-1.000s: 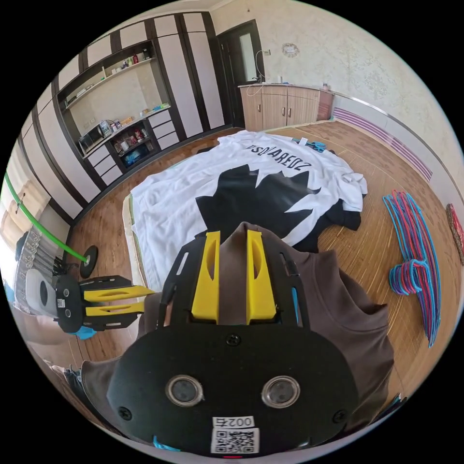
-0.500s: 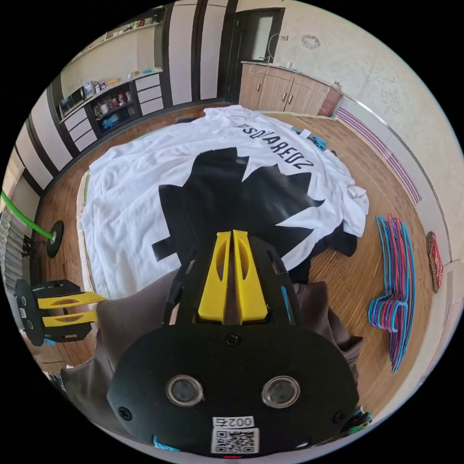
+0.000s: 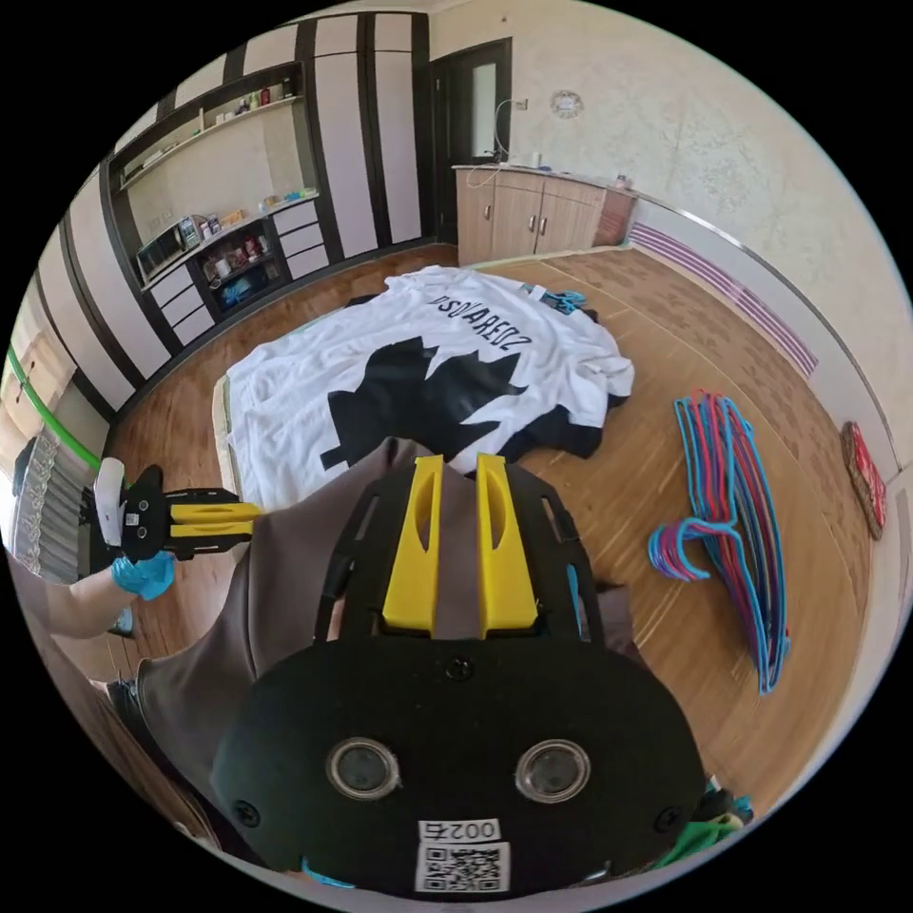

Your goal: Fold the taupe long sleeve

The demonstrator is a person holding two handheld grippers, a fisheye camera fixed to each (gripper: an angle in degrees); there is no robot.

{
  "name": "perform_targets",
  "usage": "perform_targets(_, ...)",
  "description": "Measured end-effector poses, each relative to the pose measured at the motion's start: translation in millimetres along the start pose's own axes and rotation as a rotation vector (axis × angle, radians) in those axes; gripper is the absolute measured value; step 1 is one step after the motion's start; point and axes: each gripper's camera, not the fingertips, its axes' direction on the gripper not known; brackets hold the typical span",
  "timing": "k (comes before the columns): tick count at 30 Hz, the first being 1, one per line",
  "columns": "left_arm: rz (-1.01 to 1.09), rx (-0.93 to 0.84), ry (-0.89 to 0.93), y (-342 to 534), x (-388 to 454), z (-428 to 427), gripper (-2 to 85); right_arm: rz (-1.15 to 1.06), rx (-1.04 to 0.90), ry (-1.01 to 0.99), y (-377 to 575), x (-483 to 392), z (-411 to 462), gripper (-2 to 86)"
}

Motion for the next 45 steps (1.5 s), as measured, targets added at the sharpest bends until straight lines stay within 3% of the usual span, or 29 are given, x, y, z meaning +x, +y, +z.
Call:
perform_targets(11,0.01,-0.028,-0.107,-6.3,16.0,-16.4,1.7,0.246,-0.146,0.217,213.7,38.6,-66.9,5.6)
perform_targets(17,0.014,-0.063,-0.16,-6.5,21.8,-25.8,1.5,0.313,-0.208,0.287,281.8,43.2,-55.3,6.1)
perform_targets(22,0.019,-0.093,-0.167,-13.6,22.5,-30.5,1.3,0.363,-0.147,0.283,313.3,40.8,-56.1,7.0)
perform_targets(33,-0.068,-0.153,-0.062,-25.8,12.4,-61.5,1.4,0.365,-0.155,0.39,416.5,-11.6,-85.3,10.9)
perform_targets(39,-0.117,-0.099,-0.074,-22.4,20.6,-109.8,1.9,0.461,-0.18,0.363,498.3,-32.1,-80.1,12.0)
perform_targets(45,-0.033,-0.032,0.021,-38.2,57.6,-148.5,1.8,0.53,-0.168,0.394,554.8,-43.3,-59.9,11.6)
